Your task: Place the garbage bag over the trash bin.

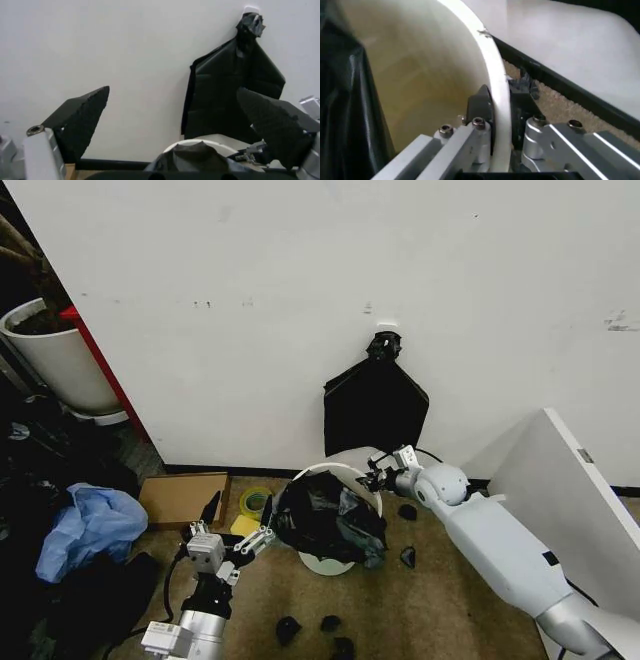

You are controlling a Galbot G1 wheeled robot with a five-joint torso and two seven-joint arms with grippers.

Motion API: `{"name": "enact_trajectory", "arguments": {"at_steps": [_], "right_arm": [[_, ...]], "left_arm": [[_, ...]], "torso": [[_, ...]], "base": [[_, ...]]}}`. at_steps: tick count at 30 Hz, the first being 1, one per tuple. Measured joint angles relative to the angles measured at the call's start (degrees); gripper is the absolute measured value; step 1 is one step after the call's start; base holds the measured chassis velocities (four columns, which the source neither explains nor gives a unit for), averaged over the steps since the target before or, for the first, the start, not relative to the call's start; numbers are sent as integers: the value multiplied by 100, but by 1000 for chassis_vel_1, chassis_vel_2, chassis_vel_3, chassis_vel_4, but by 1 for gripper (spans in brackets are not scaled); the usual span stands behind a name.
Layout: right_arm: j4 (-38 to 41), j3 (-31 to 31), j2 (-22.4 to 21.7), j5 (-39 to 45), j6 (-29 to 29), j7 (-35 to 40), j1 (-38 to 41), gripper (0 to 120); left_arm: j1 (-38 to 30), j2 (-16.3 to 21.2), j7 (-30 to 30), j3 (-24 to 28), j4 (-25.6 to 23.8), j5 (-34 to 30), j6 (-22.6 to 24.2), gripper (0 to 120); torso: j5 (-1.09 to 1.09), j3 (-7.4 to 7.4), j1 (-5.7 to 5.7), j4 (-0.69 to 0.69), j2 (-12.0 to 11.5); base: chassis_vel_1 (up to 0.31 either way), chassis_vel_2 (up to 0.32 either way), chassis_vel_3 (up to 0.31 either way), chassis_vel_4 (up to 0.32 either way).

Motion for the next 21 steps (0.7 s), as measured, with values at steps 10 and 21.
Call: {"name": "enact_trajectory", "arguments": {"at_steps": [10,21], "right_arm": [[1321,402,-147,2886,163,3505,-1017,3],[3441,1040,-112,4798,2585,6851,-2860,3]], "left_arm": [[-188,142,-178,32,161,-163,31,100],[-587,279,-247,223,357,-390,235,100]], "torso": [[-1,0,0,0,0],[-1,-1,-1,-1,0]], "base": [[0,0,0,0],[0,0,0,0]]}}
